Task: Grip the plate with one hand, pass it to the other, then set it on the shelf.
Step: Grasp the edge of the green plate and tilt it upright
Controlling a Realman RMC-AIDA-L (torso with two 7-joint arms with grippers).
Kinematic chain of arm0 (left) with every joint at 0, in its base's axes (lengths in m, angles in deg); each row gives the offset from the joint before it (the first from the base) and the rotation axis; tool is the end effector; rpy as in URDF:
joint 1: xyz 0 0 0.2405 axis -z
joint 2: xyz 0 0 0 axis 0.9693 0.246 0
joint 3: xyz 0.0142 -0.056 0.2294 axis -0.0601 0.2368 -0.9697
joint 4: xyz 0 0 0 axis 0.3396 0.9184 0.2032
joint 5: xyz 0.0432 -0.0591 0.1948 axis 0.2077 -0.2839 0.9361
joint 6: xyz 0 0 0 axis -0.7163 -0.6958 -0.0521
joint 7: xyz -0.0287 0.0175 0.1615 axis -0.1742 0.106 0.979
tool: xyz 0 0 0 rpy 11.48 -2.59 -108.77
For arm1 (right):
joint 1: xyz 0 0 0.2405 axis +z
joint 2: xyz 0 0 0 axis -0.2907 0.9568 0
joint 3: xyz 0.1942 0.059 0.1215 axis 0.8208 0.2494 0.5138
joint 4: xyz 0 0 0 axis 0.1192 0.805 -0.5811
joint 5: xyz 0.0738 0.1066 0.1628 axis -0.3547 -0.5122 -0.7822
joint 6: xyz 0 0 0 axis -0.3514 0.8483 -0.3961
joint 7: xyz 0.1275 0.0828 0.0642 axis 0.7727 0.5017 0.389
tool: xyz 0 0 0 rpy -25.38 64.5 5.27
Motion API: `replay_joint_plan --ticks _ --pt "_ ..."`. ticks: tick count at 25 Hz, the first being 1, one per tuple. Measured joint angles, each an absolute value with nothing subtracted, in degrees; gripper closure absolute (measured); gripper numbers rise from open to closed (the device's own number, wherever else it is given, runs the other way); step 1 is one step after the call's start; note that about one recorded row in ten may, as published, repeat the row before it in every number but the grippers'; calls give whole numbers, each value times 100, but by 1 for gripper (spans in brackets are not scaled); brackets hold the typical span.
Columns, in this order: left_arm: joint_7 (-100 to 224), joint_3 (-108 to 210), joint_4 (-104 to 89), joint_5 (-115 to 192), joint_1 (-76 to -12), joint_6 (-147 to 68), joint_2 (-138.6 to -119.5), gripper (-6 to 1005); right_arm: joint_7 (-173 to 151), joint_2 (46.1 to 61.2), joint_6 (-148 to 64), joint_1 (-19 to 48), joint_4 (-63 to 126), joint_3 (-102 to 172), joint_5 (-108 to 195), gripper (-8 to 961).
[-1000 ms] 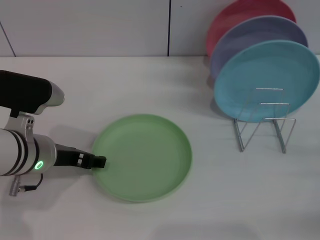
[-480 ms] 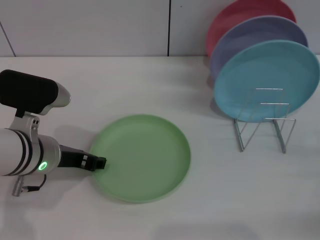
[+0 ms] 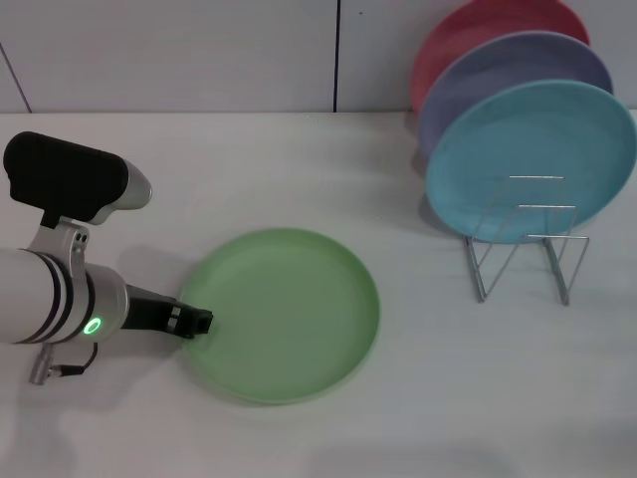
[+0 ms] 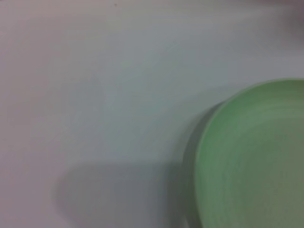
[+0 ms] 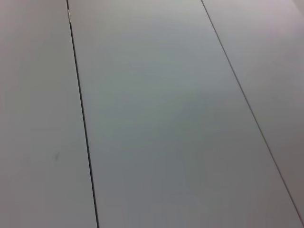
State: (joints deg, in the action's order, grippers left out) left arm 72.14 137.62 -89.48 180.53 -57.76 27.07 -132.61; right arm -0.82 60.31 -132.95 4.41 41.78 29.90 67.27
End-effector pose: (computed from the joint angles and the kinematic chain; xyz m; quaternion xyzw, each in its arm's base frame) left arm -0.2178 0.3396 -0.0449 -0.8459 -0.4184 0.0843 0.3198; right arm 0.3433 0.2635 0.0994 -0.4121 0.1843 0.4078 0.7937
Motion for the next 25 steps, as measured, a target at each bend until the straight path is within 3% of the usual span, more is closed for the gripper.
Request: replay_joint_plan --ticks 25 --pt "7214 13770 -8909 18043 -5646 2782 -13261 651 -82 6018 -13299 472 4143 2990 6727 133"
